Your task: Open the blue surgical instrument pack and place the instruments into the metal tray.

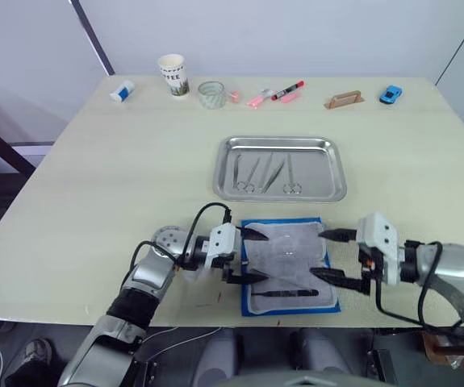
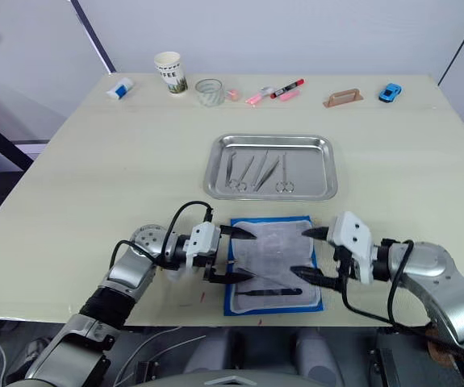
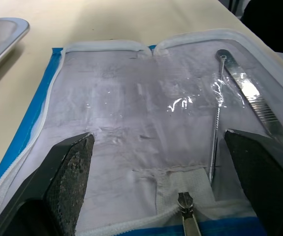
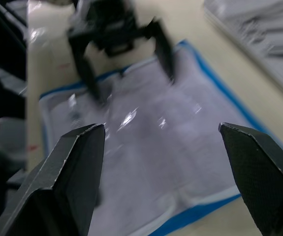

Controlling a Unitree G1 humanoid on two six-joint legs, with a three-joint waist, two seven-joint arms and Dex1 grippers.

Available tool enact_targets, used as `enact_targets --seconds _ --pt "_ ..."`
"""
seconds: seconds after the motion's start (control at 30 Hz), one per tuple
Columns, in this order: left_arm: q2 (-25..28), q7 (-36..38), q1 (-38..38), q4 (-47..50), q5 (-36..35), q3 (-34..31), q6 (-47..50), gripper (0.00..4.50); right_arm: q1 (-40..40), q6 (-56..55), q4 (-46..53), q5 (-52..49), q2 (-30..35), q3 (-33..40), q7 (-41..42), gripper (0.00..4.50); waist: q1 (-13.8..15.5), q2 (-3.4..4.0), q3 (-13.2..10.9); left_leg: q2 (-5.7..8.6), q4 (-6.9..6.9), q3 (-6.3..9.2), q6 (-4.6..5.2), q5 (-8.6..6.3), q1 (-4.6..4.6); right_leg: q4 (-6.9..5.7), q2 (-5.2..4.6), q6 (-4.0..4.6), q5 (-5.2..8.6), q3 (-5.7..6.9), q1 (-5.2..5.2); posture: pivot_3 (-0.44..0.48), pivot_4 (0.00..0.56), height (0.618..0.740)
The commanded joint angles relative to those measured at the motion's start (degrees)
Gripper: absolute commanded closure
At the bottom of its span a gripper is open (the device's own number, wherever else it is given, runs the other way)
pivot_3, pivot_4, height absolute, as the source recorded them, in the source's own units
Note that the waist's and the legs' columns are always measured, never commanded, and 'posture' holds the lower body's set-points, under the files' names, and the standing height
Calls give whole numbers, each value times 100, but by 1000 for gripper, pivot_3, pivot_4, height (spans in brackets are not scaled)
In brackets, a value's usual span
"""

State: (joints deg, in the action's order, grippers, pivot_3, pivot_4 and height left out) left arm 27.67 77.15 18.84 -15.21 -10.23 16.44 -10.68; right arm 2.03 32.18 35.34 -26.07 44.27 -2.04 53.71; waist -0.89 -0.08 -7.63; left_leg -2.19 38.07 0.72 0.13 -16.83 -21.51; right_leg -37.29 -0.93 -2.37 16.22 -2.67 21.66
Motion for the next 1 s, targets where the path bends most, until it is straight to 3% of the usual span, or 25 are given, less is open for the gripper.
enact_targets --seconds 0.03,0.17,0.3,0.53,1.0 --pt "124 147 -209 -298 110 162 150 0 113 -94 364 115 15 -79 -188 447 -1 -5 -3 0 0 -1 0 0 0 0 0 -1 1 0 0 0 150 740" --pt "127 221 -183 -321 114 181 153 0 207 -348 202 361 -105 -328 -287 447 2 -15 -9 0 0 0 0 0 0 2 0 -8 5 1 0 0 150 740" --pt "129 272 -149 -344 117 175 167 0 337 -874 -22 665 -299 -639 -292 1546 8 -21 -12 1 0 1 0 0 -1 3 0 -6 3 2 0 0 150 740" --pt "179 346 -109 -376 122 154 174 0 559 -1667 -442 1077 -353 -966 -147 1546 5 -22 -13 1 0 -2 0 0 0 3 1 -4 2 1 0 0 150 740" --pt "177 321 -84 -384 129 153 196 0 552 -2072 -1124 1514 -491 -1032 -293 1546 6 -23 -11 1 1 -8 0 0 3 1 3 2 -2 0 -1 0 150 740"
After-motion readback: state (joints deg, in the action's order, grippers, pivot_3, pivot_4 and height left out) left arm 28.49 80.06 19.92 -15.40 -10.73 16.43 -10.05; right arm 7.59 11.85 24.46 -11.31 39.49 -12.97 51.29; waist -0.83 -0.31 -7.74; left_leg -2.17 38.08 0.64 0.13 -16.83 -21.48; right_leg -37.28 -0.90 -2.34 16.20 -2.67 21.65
